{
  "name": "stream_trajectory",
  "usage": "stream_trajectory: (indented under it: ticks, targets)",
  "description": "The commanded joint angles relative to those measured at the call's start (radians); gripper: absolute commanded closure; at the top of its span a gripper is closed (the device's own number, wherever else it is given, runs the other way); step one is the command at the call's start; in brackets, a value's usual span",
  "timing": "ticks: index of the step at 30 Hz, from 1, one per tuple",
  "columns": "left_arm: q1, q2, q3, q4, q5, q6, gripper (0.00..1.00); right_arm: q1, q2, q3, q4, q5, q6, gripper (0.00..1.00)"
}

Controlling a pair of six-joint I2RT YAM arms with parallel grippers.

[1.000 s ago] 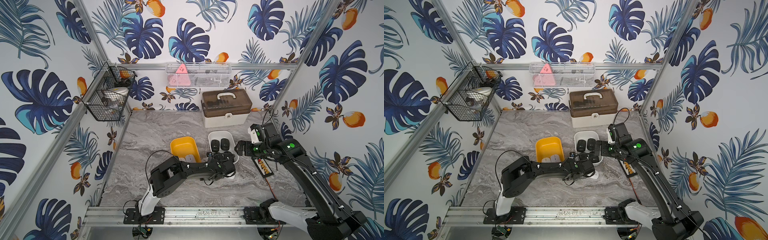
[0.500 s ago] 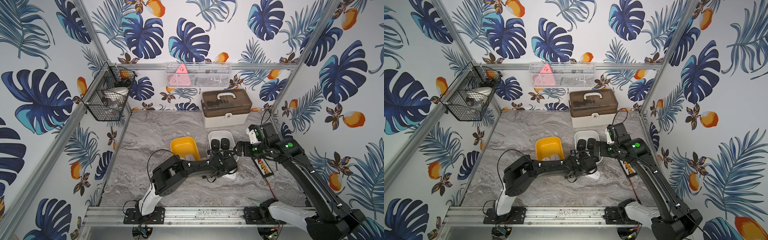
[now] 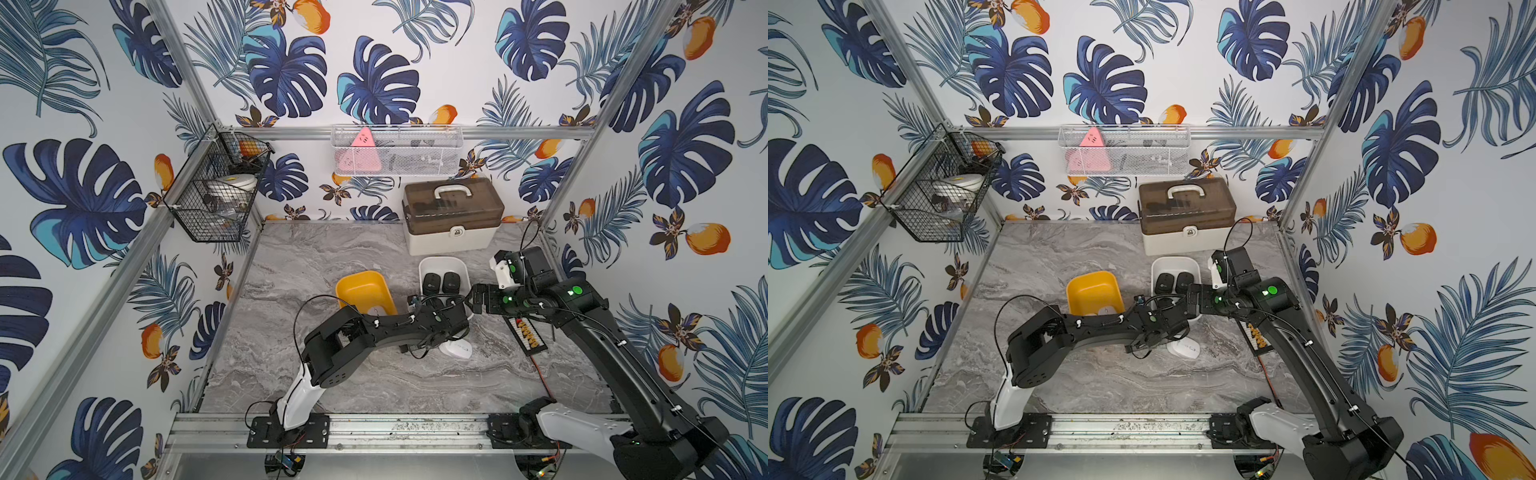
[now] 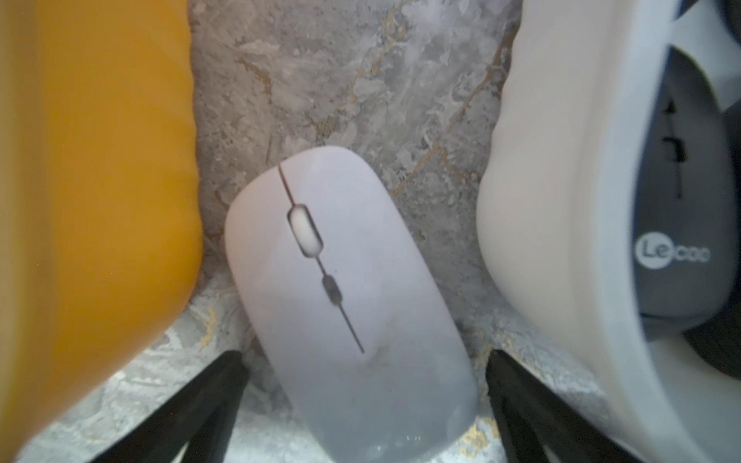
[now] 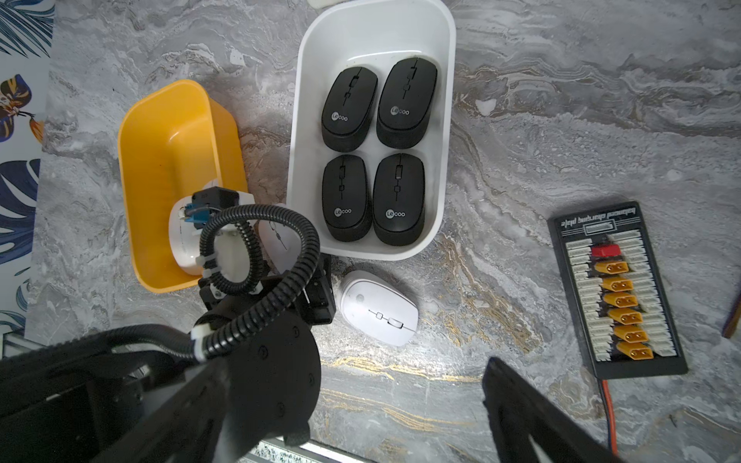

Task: Place the mice by color into the storage box
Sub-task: Move the storage box to the center of the board.

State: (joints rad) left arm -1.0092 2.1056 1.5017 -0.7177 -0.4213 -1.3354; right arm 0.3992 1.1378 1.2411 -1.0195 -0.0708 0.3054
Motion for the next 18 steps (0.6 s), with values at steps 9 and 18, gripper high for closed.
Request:
stream_trajectory:
  ticks: [9, 18]
  targets:
    - [0.027, 0.005, 0.004, -0.012, -0.022, -0.053, 0.02, 0.001, -0.004, -0.040, 0.027, -0.043, -0.019, 0.00]
    - [0.032, -0.038, -0.045, 0.016, -0.016, 0.003, 0.14, 0.000, -0.008, -0.052, 0.032, -0.055, -0.020, 0.00]
